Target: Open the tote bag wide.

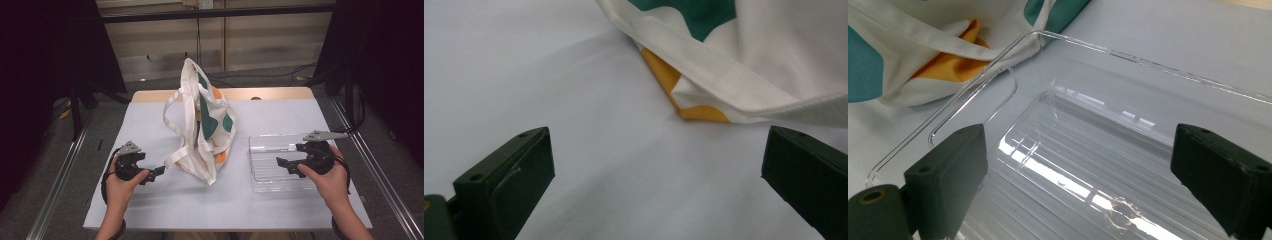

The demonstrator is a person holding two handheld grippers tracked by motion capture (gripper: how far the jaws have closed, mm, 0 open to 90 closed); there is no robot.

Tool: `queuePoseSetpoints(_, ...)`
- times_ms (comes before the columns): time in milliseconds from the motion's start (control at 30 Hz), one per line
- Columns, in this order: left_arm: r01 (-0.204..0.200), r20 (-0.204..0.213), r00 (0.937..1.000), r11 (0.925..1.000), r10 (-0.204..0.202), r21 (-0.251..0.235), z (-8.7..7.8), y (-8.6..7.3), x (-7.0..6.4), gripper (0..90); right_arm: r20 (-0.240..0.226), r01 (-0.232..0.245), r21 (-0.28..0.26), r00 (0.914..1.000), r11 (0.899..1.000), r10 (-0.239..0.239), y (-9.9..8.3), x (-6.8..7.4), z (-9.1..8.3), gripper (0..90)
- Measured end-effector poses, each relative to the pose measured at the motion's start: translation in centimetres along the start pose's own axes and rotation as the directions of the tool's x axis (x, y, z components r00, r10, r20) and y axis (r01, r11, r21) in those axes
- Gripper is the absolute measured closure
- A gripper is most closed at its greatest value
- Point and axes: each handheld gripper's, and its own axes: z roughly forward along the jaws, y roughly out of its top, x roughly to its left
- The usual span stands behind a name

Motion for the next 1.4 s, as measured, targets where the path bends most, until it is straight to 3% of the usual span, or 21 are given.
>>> queuePoseSetpoints(300,0.024,-0.018,0.9996,0.9997,-0.023,0.008,-0.6,0.5,0.2,0.2,-0.002,0.01,0.009,1.0,1.0,-0.01,0.4,0.3,0.6,8.1)
queuePoseSetpoints(433,0.063,-0.02,0.9978,0.9976,-0.063,-0.029,-1.1,1.3,0.8,0.2,-0.006,0.008,0.008,1.0,1.0,-0.008,1.0,0.4,1.1,8.2)
queuePoseSetpoints(800,0.064,-0.055,0.9963,0.9971,-0.066,-0.041,-1.1,3.3,1.2,0.3,-0.033,0.057,0.036,0.9979,0.998,-0.056,2.5,1.2,2.8,10.3)
queuePoseSetpoints(1067,0.071,-0.033,0.9968,0.9957,-0.073,-0.059,-0.5,4.7,1.6,0.3,-0.044,0.074,0.031,0.9963,0.997,-0.073,4.4,1.9,3.6,12.0)
queuePoseSetpoints(1200,0.093,-0.029,0.995,0.9933,-0.095,-0.068,-0.2,5.2,1.8,0.6,-0.056,0.087,0.033,0.9948,0.996,-0.085,5.0,2.2,3.9,12.1)
queuePoseSetpoints(1233,0.1,-0.012,0.9948,0.9911,-0.101,-0.088,-0.1,5.6,1.9,1.0,-0.056,0.1,0.026,0.9936,0.995,-0.098,5.4,2.2,4.1,14.2)
queuePoseSetpoints(1400,0.082,-0.01,0.9965,0.9922,-0.083,-0.094,0.1,6.7,1.8,1.7,-0.067,0.077,0.016,0.9949,0.997,-0.076,6.1,2.3,4.5,14.4)
